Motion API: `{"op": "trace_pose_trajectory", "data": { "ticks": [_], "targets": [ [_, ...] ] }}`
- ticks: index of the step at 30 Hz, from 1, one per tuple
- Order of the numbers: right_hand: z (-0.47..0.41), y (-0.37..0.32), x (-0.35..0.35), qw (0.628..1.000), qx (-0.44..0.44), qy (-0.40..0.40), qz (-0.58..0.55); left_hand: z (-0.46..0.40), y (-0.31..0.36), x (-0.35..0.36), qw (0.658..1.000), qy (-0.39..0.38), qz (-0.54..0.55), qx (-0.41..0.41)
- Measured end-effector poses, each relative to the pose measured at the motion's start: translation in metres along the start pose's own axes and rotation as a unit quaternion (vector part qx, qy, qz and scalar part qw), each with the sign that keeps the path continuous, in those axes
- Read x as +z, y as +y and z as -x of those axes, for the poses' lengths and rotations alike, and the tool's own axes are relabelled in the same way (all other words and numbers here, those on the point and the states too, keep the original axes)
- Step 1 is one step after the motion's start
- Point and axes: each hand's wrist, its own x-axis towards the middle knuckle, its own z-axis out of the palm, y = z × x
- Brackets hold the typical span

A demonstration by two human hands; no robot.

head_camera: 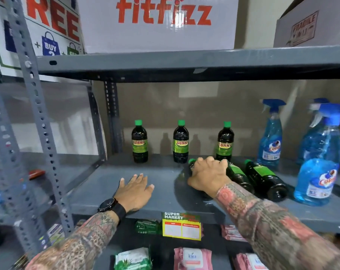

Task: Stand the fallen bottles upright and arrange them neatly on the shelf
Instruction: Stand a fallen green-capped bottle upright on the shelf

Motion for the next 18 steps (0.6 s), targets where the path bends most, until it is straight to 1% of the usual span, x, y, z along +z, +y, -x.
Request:
{"op": "trace_pose_trajectory", "data": {
  "ticks": [3,5,9,13,15,16,18],
  "targets": [
    [0.003,-0.032,0.001,0.998,-0.054,-0.008,-0.044,-0.001,-0.023,-0.003,1.000,0.006,0.001,-0.015],
    [0.002,-0.054,0.003,0.994,-0.069,-0.012,-0.078,-0.001,-0.036,-0.005,1.000,0.013,0.002,-0.022],
    [-0.006,-0.092,0.010,0.990,-0.063,-0.031,-0.122,0.002,-0.042,-0.002,0.999,0.022,-0.001,-0.026],
    [-0.020,-0.107,0.018,0.979,-0.054,-0.043,-0.193,0.001,-0.039,-0.002,0.999,0.026,-0.004,-0.028],
    [-0.027,-0.110,0.019,0.963,-0.051,-0.033,-0.264,0.002,-0.039,-0.003,0.999,0.028,-0.005,-0.031],
    [-0.029,-0.110,0.021,0.948,-0.047,-0.028,-0.313,0.003,-0.038,-0.003,0.999,0.029,-0.007,-0.030],
    [-0.032,-0.113,0.025,0.904,-0.043,-0.009,-0.426,0.004,-0.037,-0.003,0.999,0.029,-0.006,-0.029]
  ]
}}
